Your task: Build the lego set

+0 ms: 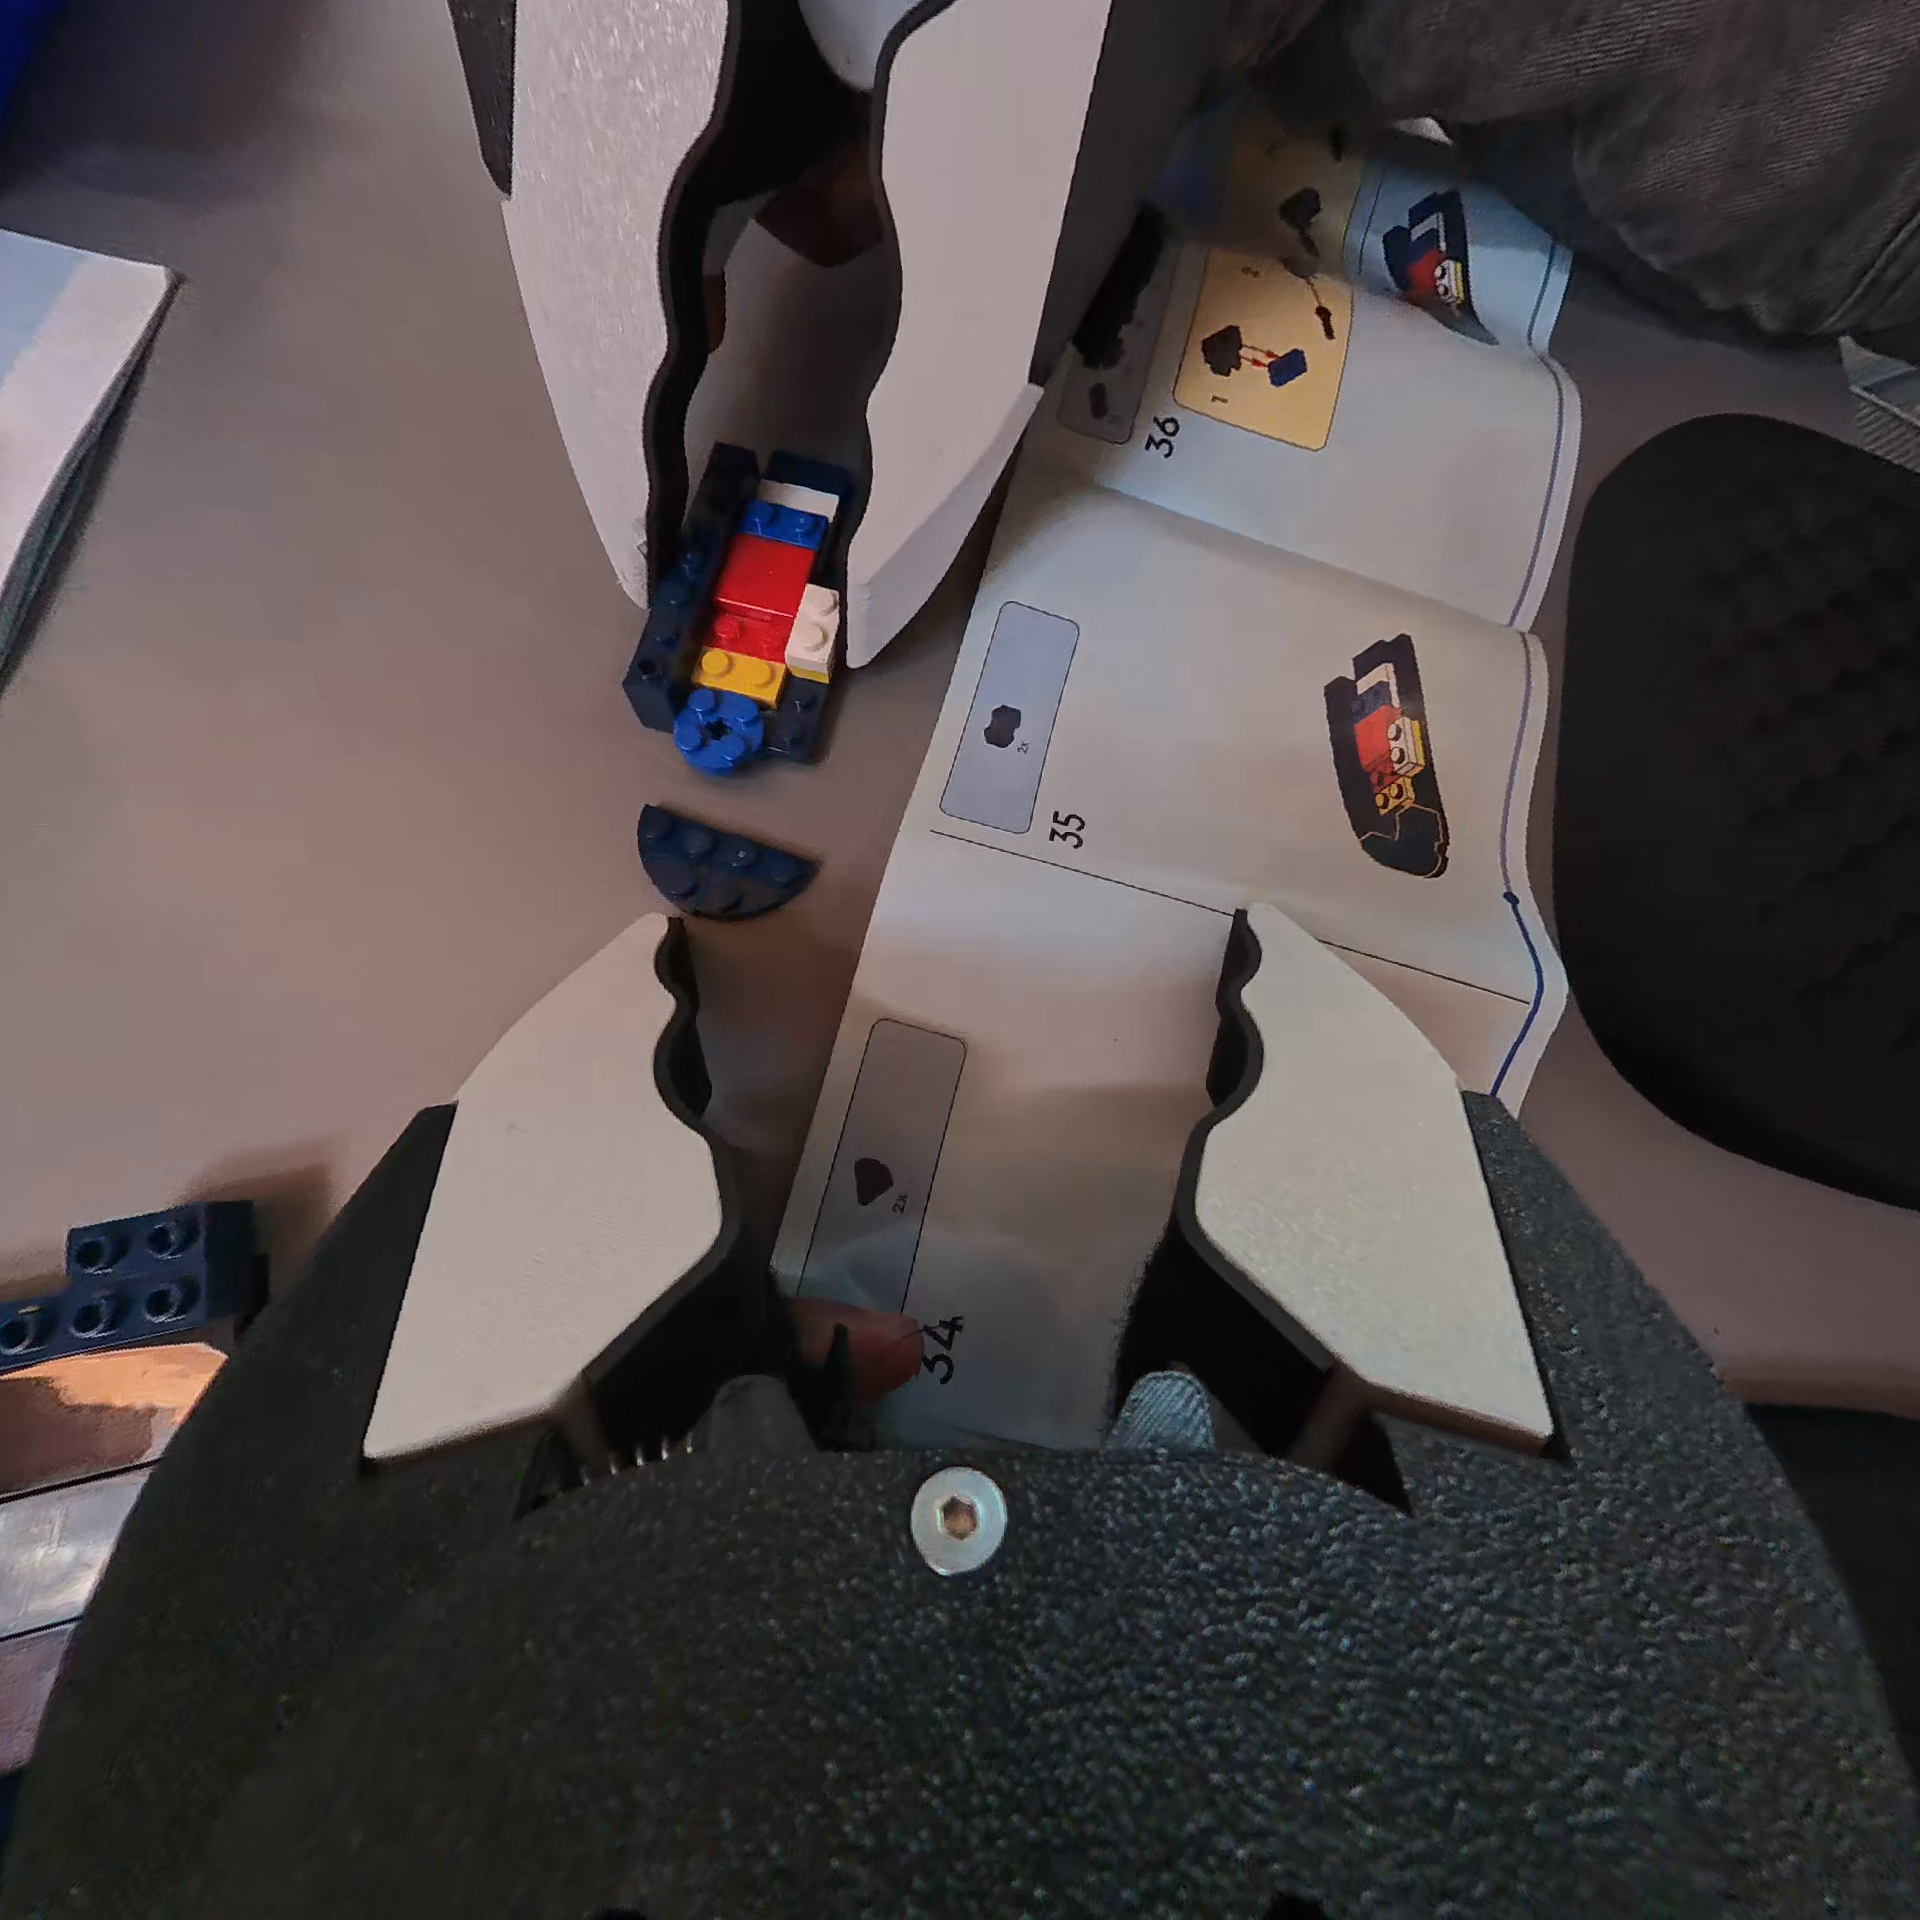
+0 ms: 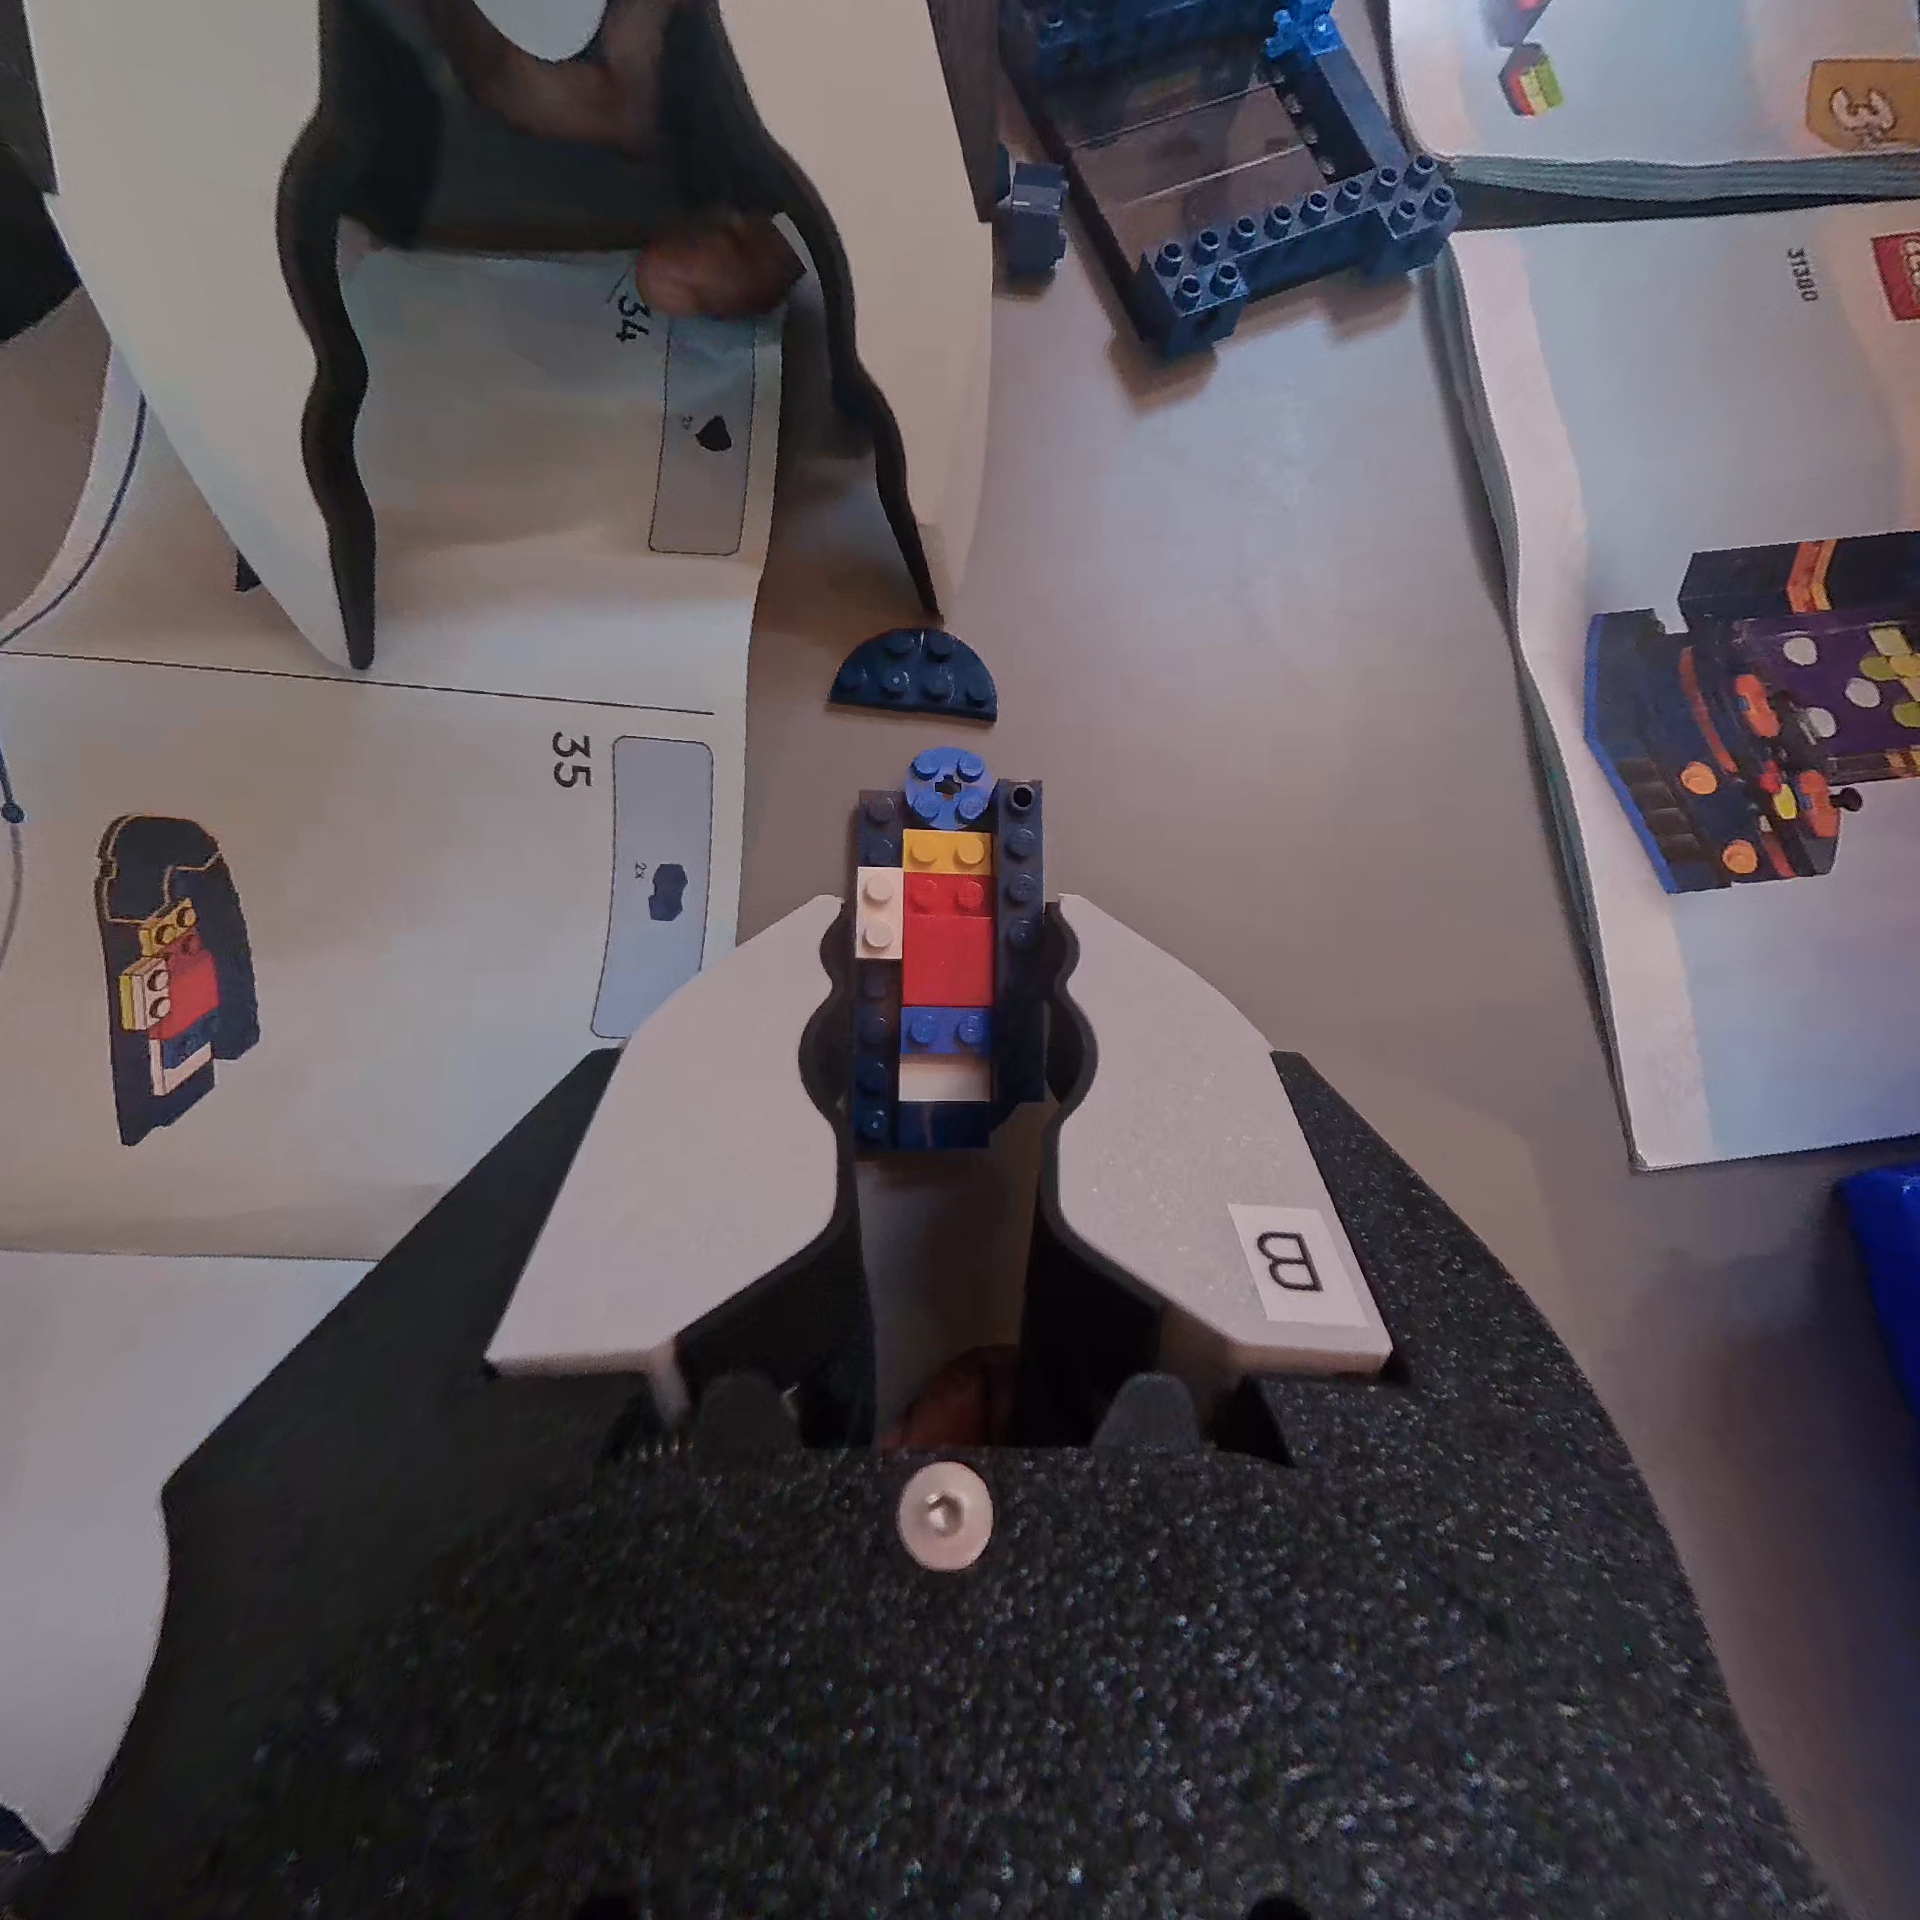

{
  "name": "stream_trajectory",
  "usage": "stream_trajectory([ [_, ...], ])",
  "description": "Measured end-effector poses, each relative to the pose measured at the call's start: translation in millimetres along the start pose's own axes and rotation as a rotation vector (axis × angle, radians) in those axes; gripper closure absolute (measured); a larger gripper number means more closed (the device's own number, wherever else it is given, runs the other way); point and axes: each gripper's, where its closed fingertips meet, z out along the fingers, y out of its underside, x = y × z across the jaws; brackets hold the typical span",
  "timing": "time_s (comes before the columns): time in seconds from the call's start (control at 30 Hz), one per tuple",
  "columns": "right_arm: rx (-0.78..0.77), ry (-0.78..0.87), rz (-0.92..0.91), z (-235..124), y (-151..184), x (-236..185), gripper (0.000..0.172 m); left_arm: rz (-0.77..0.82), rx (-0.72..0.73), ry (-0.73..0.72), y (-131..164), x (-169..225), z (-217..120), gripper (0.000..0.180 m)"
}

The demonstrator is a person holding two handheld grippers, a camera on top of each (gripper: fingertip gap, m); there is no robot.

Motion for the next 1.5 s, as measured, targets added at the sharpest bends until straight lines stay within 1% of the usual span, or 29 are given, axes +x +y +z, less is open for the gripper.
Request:
stream_trajectory([
  [0.7, 0.014, -0.005, 0.008, 4.7, -5.4, -3.0, 0.138, 0.007, 0.011, 0.01, -1.3, 0.3, 0.5, 0.087],
  [0.93, 0.039, -0.009, 0.072, 5.4, -9.4, -4.7, 0.138, 0.011, 0.003, 0.005, 1.4, 0.7, -2.2, 0.09],
  [1.27, -0.012, 0.044, 0.128, 7.7, -13.4, -5.5, 0.138, 0.015, 0.004, 0.005, 2.7, 1.7, -3.7, 0.092],
  [1.5, -0.012, 0.067, 0.133, 6.7, -15.0, -6.3, 0.138, 0.017, 0.004, 0.006, 3.1, 1.9, -3.6, 0.092],
])
